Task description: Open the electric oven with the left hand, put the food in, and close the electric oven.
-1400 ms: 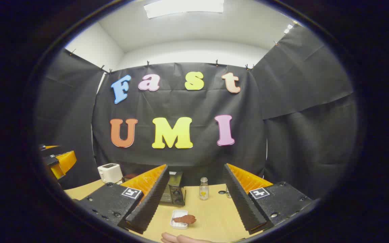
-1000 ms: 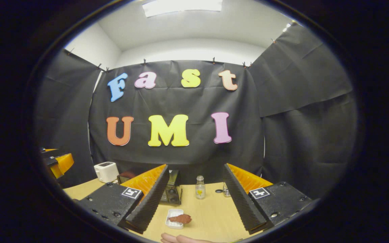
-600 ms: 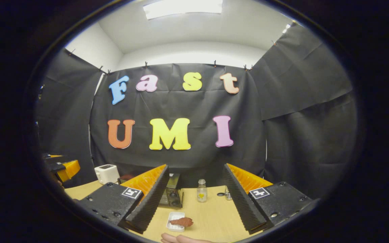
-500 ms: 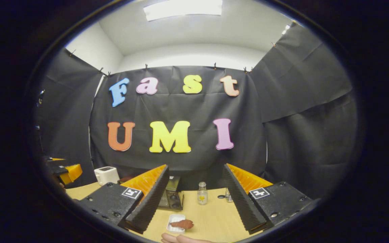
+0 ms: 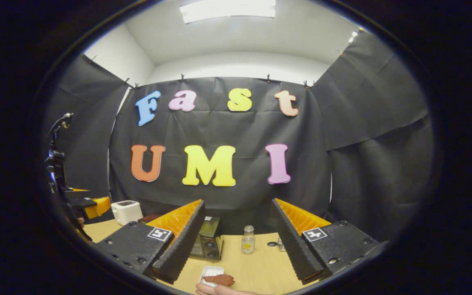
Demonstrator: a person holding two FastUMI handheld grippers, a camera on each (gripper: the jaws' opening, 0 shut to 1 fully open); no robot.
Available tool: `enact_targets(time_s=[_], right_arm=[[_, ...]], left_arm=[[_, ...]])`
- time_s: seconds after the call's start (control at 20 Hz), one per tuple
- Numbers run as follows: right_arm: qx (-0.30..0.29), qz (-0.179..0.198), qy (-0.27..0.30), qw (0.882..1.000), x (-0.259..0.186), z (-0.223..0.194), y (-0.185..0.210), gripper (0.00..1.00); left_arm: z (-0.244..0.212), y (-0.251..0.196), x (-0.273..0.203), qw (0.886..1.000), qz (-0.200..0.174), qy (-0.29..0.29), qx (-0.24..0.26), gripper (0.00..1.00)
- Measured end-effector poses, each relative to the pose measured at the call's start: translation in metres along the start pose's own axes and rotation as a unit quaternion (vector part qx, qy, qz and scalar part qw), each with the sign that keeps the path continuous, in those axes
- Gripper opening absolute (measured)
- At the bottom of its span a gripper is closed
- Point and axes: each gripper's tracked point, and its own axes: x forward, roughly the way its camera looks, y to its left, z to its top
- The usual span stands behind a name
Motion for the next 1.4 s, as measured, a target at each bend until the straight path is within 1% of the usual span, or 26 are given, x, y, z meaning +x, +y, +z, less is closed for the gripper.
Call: enact_targets(time_s=[0.1,0.3,0.4,0.55,0.65,0.8,0.9,0.95,1.0,1.05,1.1,1.15,1.2,1.4], right_arm=[[-0.011,-0.001,0.002,1.0,0.008,-0.005,-0.004,1.0],[-0.041,-0.034,-0.004,0.999,0.019,-0.013,-0.037,1.0],[-0.05,-0.051,-0.007,0.997,0.024,-0.017,-0.054,1.0],[-0.045,-0.057,-0.006,0.997,0.026,-0.023,-0.072,1.0],[-0.037,-0.056,-0.007,0.998,0.028,-0.028,-0.083,1.0],[-0.036,-0.06,-0.005,0.998,0.029,-0.034,-0.096,1.0],[-0.034,-0.064,-0.002,0.997,0.028,-0.039,-0.103,1.0],[-0.033,-0.065,0.0,0.997,0.028,-0.042,-0.106,1.0],[-0.031,-0.066,0.002,0.997,0.028,-0.044,-0.108,1.0],[-0.03,-0.069,0.004,0.997,0.027,-0.046,-0.111,1.0],[-0.03,-0.071,0.008,0.997,0.026,-0.048,-0.114,1.0],[-0.029,-0.072,0.01,0.997,0.024,-0.049,-0.115,1.0],[-0.027,-0.073,0.009,0.997,0.022,-0.048,-0.116,1.0],[-0.02,-0.076,0.009,0.997,0.012,-0.045,-0.118,1.0]], left_arm=[[-0.002,-0.018,0.03,1.0,-0.02,0.008,0.011,0.95],[-0.023,-0.061,0.091,0.996,-0.06,0.057,0.012,0.95],[-0.045,-0.084,0.119,0.993,-0.077,0.091,0.017,0.95],[-0.081,-0.101,0.15,0.986,-0.082,0.145,0.027,0.96],[-0.106,-0.101,0.165,0.981,-0.071,0.18,0.036,0.96],[-0.132,-0.094,0.18,0.975,-0.053,0.209,0.045,0.96],[-0.149,-0.095,0.181,0.969,-0.058,0.236,0.042,0.96],[-0.15,-0.096,0.18,0.969,-0.056,0.236,0.039,0.96],[-0.146,-0.097,0.184,0.97,-0.058,0.231,0.041,0.9],[-0.148,-0.097,0.184,0.97,-0.06,0.233,0.041,0.96],[-0.15,-0.102,0.183,0.969,-0.071,0.235,0.029,0.96],[-0.149,-0.105,0.184,0.968,-0.075,0.237,0.026,1.0],[-0.15,-0.103,0.184,0.968,-0.078,0.238,0.026,0.93],[-0.151,-0.103,0.182,0.968,-0.084,0.234,0.027,0.93]])
